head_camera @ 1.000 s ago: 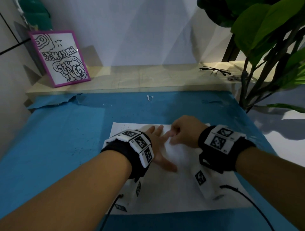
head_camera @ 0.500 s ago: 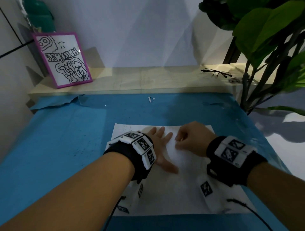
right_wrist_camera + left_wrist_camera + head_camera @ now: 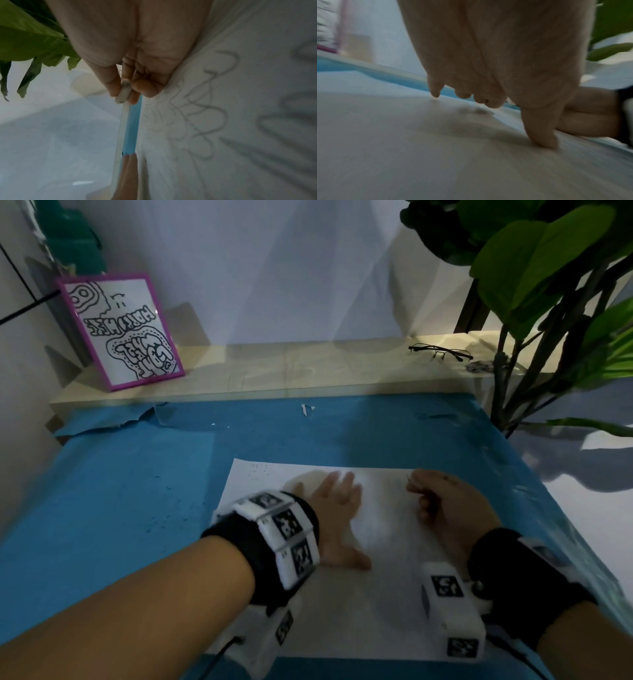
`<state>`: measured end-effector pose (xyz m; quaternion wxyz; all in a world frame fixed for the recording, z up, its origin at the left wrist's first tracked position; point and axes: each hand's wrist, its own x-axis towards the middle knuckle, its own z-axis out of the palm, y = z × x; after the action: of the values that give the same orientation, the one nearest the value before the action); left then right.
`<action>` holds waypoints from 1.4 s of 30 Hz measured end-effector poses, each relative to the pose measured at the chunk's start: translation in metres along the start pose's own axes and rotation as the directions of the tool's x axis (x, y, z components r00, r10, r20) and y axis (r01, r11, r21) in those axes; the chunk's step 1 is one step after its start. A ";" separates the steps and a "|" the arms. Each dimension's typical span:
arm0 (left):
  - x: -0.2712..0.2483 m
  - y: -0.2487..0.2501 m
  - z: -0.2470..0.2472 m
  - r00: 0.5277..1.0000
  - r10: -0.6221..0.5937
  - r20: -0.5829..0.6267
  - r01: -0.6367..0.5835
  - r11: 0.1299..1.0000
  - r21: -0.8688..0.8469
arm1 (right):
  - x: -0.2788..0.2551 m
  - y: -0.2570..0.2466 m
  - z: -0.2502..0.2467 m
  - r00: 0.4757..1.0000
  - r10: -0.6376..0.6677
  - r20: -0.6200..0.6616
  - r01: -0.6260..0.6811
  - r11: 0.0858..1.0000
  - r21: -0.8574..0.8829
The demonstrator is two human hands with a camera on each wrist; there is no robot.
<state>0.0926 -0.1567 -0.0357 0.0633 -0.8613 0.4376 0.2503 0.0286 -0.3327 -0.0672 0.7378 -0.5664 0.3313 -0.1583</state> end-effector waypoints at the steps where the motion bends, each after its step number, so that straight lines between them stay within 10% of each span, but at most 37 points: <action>1: -0.002 0.012 0.004 0.998 0.056 -0.040 -0.055 0.998 0.027 | -0.003 0.003 0.000 1.000 -0.007 0.008 0.007 0.999 0.040; 6: -0.004 0.046 0.012 0.967 0.255 -0.006 -0.254 0.966 0.055 | -0.005 0.007 -0.004 0.999 -0.036 0.040 0.034 0.998 0.052; 9: 0.014 0.005 0.003 0.995 -0.099 -0.028 0.102 0.991 0.090 | -0.006 0.008 -0.003 0.997 -0.062 0.041 0.062 0.998 -0.002; 12: 0.018 -0.006 -0.003 0.924 -0.374 -0.082 0.372 0.927 -0.038 | -0.007 0.008 -0.001 0.997 -0.073 0.032 0.074 0.997 -0.012; 16: 0.001 0.050 0.005 0.984 0.120 -0.135 -0.119 0.993 0.016 | -0.005 0.009 -0.002 0.998 -0.054 0.027 0.054 0.998 0.023; 18: 0.007 0.046 0.006 0.984 0.161 -0.072 -0.161 0.987 0.002 | -0.006 0.008 -0.002 0.998 -0.058 0.030 0.058 0.998 0.020; 21: 0.026 -0.005 -0.005 0.989 -0.135 -0.067 0.144 0.977 0.155 | -0.007 0.008 -0.002 0.998 -0.069 0.010 0.069 0.997 -0.034; 23: 0.029 -0.031 -0.014 0.893 -0.442 -0.079 0.449 0.888 0.098 | -0.008 0.008 -0.001 0.997 -0.077 0.006 0.077 0.993 -0.089; 25: 0.028 -0.031 -0.018 0.912 -0.403 -0.072 0.404 0.915 0.004 | -0.010 0.006 0.000 0.997 -0.075 0.026 0.079 0.981 -0.177; 28: 0.020 -0.014 -0.009 0.980 -0.197 -0.040 0.192 0.976 -0.098 | -0.008 -0.004 0.006 0.989 -0.093 0.112 0.135 0.874 -0.467; 34: 0.017 -0.019 0.004 0.975 -0.223 0.005 0.221 0.966 -0.132 | 0.006 -0.026 0.045 0.895 -0.025 0.444 0.399 0.489 -0.776; 42: 0.020 -0.020 0.007 0.976 -0.220 -0.008 0.217 0.967 -0.132 | 0.022 -0.049 0.052 0.921 -0.137 0.364 0.387 0.238 -0.891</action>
<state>0.1152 -0.1568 -0.0533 0.0292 -0.9093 0.3235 0.2600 0.0864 -0.3234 -0.0211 0.2469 -0.9522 0.1794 0.0089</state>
